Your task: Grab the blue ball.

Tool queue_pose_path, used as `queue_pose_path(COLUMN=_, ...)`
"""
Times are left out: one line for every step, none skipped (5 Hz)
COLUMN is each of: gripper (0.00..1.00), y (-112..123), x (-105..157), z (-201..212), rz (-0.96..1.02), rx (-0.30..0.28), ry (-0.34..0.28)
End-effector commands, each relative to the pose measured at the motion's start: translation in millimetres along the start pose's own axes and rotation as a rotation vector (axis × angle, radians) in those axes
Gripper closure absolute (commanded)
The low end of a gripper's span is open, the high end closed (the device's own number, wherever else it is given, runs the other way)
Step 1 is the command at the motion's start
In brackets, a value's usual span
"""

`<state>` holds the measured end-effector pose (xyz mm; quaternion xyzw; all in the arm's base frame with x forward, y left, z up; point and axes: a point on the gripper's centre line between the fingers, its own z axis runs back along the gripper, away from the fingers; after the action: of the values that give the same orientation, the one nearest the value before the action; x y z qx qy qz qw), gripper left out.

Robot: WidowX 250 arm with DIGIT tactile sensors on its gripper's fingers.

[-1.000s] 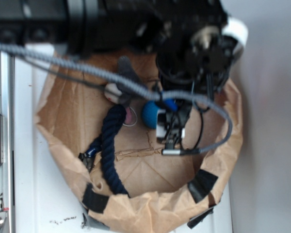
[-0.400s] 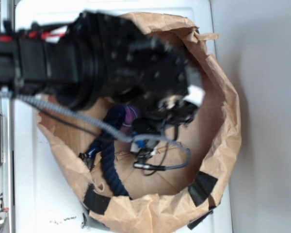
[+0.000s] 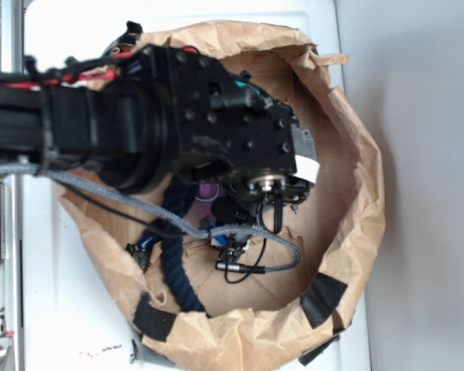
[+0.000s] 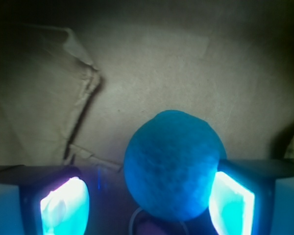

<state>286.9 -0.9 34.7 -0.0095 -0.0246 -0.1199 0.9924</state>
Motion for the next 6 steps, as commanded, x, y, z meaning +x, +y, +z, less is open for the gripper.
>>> queue_pose_path(gripper=1.0, y=-5, x=30, z=-7, rz=0.027, rx=0.054, ry=-0.042)
queue_pose_path(gripper=1.0, y=-2, x=34, z=-1, rz=0.027, rx=0.036, ry=-0.044)
queue_pose_path(gripper=1.0, y=1, x=39, z=13, rz=0.051, rx=0.013, ry=-0.069)
queue_pose_path(gripper=1.0, y=7, x=20, z=64, rz=0.088, rx=-0.073, ry=-0.079)
queue_pose_path(gripper=1.0, y=13, x=5, z=114, rz=0.125, rx=-0.14, ry=-0.104)
queue_pose_path(gripper=1.0, y=20, x=-5, z=149, rz=0.134, rx=-0.185, ry=-0.096)
